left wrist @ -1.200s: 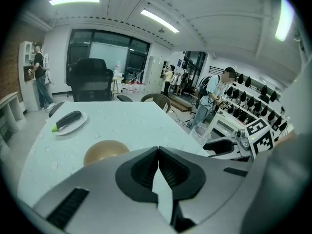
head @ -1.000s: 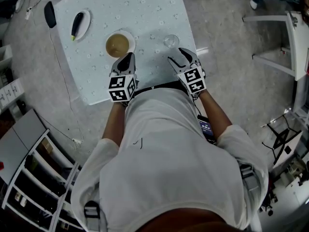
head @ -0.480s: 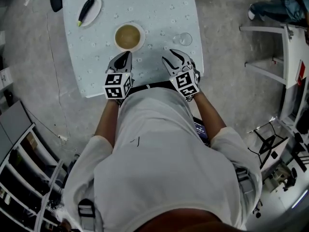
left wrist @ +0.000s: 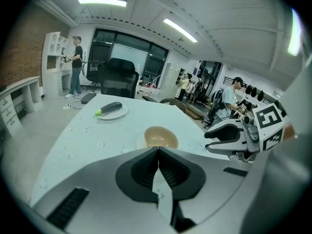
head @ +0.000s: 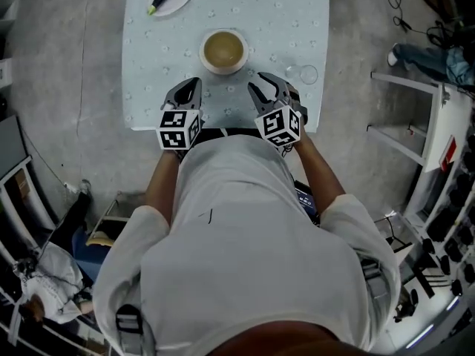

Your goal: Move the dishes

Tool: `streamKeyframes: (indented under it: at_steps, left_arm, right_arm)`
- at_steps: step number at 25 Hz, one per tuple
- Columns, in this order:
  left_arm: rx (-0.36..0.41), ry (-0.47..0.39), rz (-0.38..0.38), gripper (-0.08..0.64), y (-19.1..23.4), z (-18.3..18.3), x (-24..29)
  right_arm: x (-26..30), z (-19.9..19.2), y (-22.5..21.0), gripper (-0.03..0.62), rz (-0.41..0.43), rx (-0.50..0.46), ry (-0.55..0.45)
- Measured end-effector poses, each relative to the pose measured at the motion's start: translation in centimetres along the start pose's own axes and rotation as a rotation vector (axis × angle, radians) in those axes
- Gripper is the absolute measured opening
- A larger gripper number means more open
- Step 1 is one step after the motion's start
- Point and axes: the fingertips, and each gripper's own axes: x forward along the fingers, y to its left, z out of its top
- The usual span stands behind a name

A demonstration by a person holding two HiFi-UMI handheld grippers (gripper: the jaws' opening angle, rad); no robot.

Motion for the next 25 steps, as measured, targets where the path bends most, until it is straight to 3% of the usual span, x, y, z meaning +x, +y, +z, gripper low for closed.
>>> streamKeyframes:
  at_steps: [15,25]
  left_arm:
    - [-0.161,-0.043,0.166,0.02,5.7,-2.9,-5.2]
    - [-0.234,-0.063,0.221,0.02,8.0,-4.1,-6.2]
  right_arm:
    - [5.9,4.2,3.1,0.138,0.138,-0.288,0.065]
    - [9.6,3.6,4.7,0.138,0.186,-0.463,0.187]
